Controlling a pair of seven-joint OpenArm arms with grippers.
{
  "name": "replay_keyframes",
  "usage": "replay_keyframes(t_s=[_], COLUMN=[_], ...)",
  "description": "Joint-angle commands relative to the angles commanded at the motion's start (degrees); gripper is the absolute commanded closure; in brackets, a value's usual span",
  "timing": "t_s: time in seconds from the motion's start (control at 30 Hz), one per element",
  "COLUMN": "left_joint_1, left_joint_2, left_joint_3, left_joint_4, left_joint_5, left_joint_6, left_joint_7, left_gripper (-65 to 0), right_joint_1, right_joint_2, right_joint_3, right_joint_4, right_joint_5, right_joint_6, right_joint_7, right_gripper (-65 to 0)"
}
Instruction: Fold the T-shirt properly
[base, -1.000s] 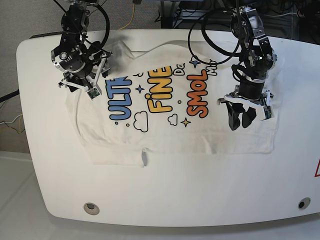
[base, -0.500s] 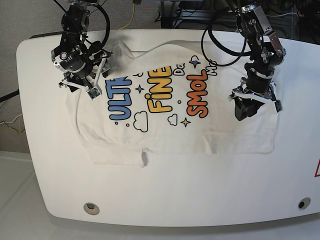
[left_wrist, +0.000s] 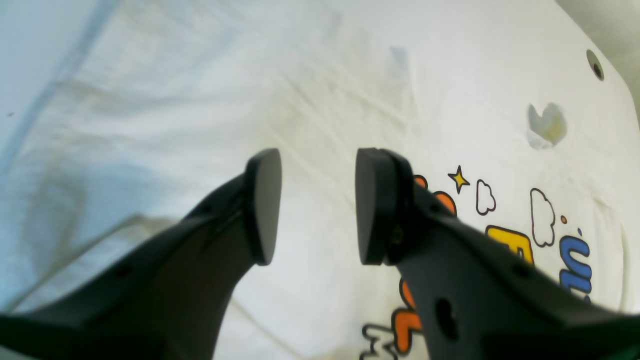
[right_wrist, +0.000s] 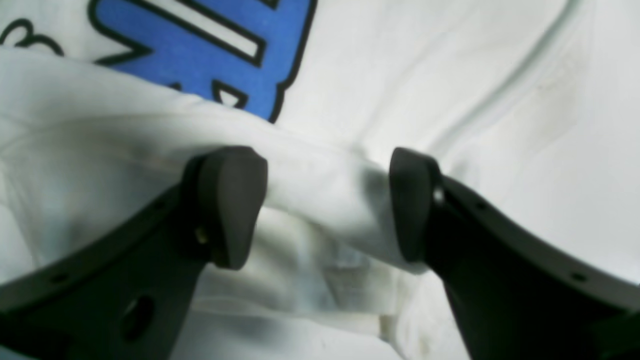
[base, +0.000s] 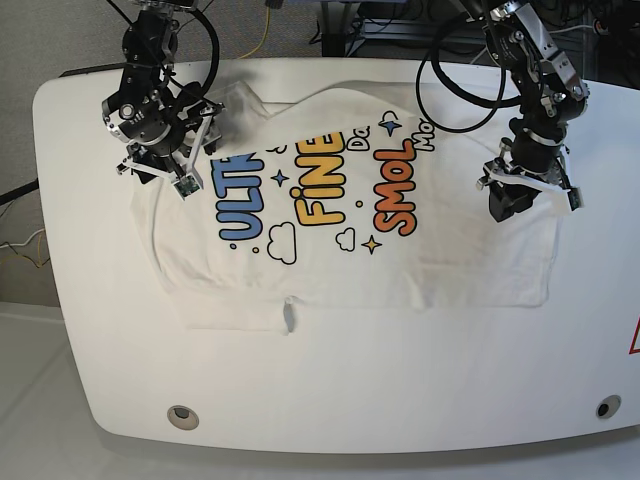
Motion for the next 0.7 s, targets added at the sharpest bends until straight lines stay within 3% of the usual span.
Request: replay_keyframes(t_s=[0.7], left_joint_1=[0.62], left_joint_2=[-0.6], left_joint_3=[-3.25], left_joint_4=[0.62], left_joint_5=[-0.09], left_joint_6=[7.82], left_joint_7=[10.29], left_gripper=[-22.3], right_joint_1=[-0.26], right_joint_2=[0.09], right_joint_3=[0.09], right_joint_4=[-2.02], right_joint_5=[0.0], right_joint_6=[0.0], right_joint_7=[2.2], right_gripper=[-39.6])
